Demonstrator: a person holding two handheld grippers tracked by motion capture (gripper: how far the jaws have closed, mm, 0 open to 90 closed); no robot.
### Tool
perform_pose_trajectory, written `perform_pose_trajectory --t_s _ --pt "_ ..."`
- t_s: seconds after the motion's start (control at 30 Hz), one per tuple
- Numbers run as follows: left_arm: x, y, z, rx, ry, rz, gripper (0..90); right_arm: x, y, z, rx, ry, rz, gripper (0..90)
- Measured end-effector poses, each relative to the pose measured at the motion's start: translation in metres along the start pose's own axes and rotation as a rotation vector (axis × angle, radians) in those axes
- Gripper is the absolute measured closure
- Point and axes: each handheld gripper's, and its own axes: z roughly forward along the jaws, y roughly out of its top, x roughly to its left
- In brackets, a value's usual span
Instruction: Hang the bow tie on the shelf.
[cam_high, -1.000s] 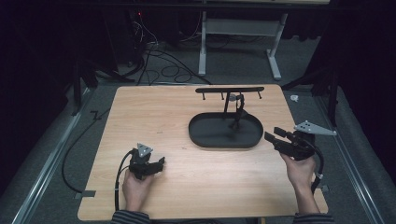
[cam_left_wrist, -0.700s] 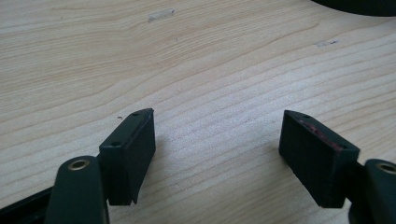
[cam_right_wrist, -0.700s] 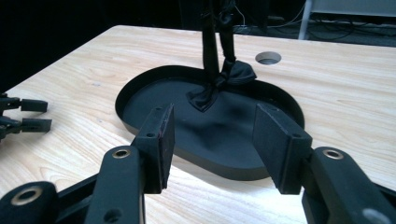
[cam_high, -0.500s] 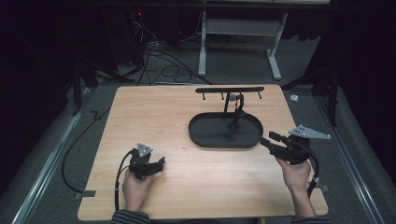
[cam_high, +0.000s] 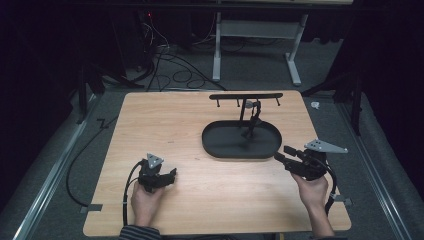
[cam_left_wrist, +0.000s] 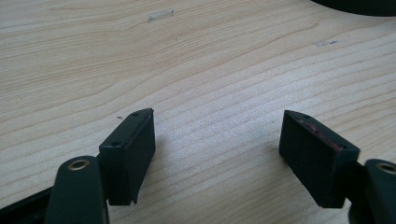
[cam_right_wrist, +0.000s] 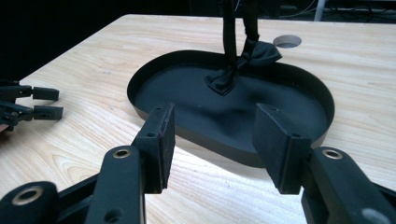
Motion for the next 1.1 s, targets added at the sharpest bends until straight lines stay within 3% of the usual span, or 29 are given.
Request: perform_pose_trajectory --t_s 0.37,1.1 --pt "0.0 0.0 0.0 0.0 0.001 0.002 27.5 0.004 -0.011 0.009 0.046 0.016 0.006 50.6" --pt "0.0 0.0 0.0 0.0 0.0 0.0 27.5 0.015 -0.029 0.032 0.077 0.047 0.004 52.1"
